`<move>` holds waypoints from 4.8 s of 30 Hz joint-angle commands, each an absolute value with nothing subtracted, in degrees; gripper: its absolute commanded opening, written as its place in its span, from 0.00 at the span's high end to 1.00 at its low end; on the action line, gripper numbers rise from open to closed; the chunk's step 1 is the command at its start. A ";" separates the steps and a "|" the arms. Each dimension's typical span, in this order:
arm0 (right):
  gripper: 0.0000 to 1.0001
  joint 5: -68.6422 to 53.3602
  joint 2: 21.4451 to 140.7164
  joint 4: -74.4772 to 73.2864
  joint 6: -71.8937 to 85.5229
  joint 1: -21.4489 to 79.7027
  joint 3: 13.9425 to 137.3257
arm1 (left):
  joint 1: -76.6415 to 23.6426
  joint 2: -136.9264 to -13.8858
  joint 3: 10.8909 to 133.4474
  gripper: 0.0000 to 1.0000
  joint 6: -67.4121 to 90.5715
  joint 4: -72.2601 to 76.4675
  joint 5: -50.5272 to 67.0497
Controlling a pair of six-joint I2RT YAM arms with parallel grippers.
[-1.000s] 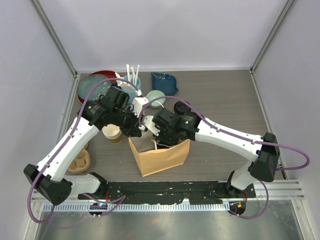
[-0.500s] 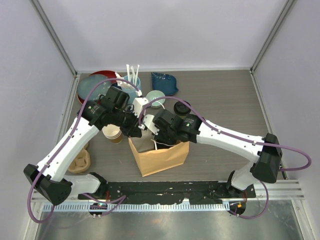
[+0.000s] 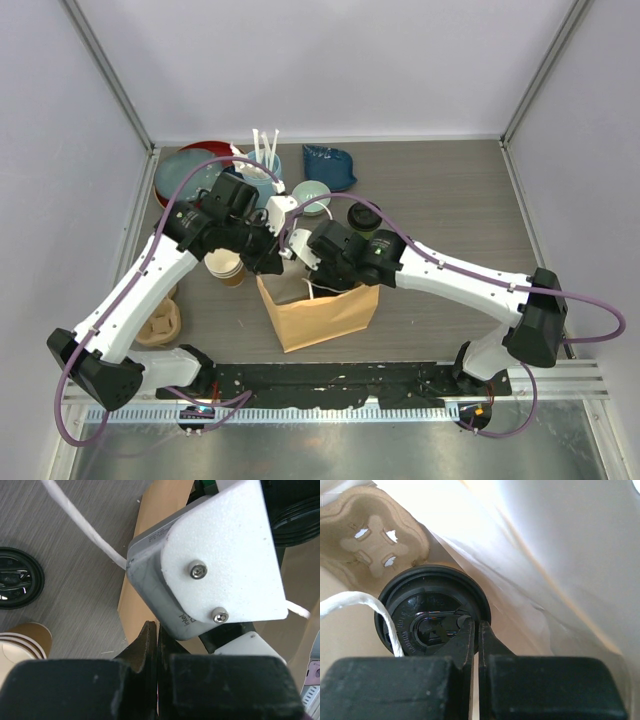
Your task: Pack the takeout coffee
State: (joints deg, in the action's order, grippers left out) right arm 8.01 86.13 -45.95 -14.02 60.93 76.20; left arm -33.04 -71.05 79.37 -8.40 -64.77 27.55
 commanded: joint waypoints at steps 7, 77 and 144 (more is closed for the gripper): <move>0.99 13.97 86.92 -58.88 -3.61 60.56 81.21 | -33.31 -68.55 81.65 1.00 -12.13 -65.83 27.60; 0.33 12.57 78.40 -38.32 -0.79 60.38 73.65 | -33.40 -67.94 80.07 1.00 -14.41 -67.85 28.21; 0.30 6.95 75.15 -31.72 -2.19 60.29 68.03 | -35.68 -68.47 81.12 1.00 -11.95 -65.66 27.51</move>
